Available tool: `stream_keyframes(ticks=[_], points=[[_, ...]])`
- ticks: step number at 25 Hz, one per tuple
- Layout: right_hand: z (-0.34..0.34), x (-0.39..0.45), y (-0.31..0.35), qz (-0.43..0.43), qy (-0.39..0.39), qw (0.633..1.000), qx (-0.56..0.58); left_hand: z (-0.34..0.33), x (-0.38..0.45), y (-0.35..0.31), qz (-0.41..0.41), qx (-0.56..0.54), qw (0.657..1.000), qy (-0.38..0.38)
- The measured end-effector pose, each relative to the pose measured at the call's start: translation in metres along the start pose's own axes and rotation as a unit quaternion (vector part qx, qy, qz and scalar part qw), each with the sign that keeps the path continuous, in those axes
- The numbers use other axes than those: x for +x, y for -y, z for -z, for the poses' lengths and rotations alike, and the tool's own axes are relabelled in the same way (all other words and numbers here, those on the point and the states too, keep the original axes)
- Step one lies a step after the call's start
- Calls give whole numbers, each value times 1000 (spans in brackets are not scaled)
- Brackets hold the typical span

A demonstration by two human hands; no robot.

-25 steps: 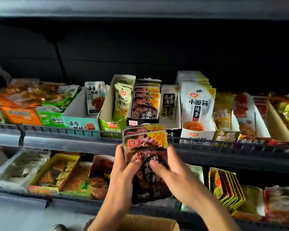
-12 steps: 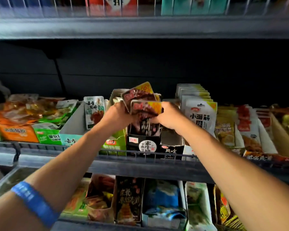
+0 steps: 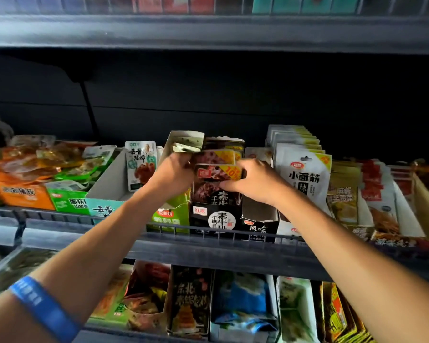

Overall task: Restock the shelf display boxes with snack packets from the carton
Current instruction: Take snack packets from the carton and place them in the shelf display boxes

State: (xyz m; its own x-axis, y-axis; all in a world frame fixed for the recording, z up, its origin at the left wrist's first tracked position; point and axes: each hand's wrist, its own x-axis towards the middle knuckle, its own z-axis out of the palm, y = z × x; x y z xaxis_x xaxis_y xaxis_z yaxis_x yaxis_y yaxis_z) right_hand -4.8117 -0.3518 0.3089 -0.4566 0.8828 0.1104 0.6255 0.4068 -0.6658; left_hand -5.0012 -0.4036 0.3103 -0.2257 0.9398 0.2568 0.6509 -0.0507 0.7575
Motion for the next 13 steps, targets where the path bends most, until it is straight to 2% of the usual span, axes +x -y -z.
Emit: stream_keyframes(ticks=[1, 2, 3, 4, 5, 6, 7, 8, 9, 10, 12, 13], points=[[0, -1, 1, 1, -5, 999, 38, -3, 2, -2, -4, 55, 998, 30], [0, -1, 1, -3, -13, 998, 56, -7, 4, -3, -11, 91, 995, 30], [1, -2, 1, -1, -24, 999, 48, -8, 3, -4, -22, 105, 994, -7], [0, -2, -1, 5, -52, 999, -13, -10, -1, -2, -37, 100, 992, -70], [-1, -4, -4, 31, -116, 988, -101, -12, -9, 1, -77, 94, 983, -137], [-5, -6, -9, 92, -193, 960, -179, -15, -18, 9, -146, 111, 967, -175], [-9, -11, -11, 177, -258, 923, -225, -19, -31, 16, -210, 149, 953, -160], [-13, -16, -11, 253, -274, 895, -244, -24, -43, 25, -258, 187, 941, -114], [-16, -22, -11, 305, -230, 886, -262, -28, -55, 31, -275, 218, 935, -55], [-19, -29, -7, 314, -137, 895, -285, -33, -64, 38, -277, 242, 930, -13], [-22, -41, 10, 228, 78, 914, -326, -36, -69, 46, -277, 262, 924, -3], [-20, -41, 20, 176, 148, 911, -343, -36, -69, 46, -280, 257, 925, -4]])
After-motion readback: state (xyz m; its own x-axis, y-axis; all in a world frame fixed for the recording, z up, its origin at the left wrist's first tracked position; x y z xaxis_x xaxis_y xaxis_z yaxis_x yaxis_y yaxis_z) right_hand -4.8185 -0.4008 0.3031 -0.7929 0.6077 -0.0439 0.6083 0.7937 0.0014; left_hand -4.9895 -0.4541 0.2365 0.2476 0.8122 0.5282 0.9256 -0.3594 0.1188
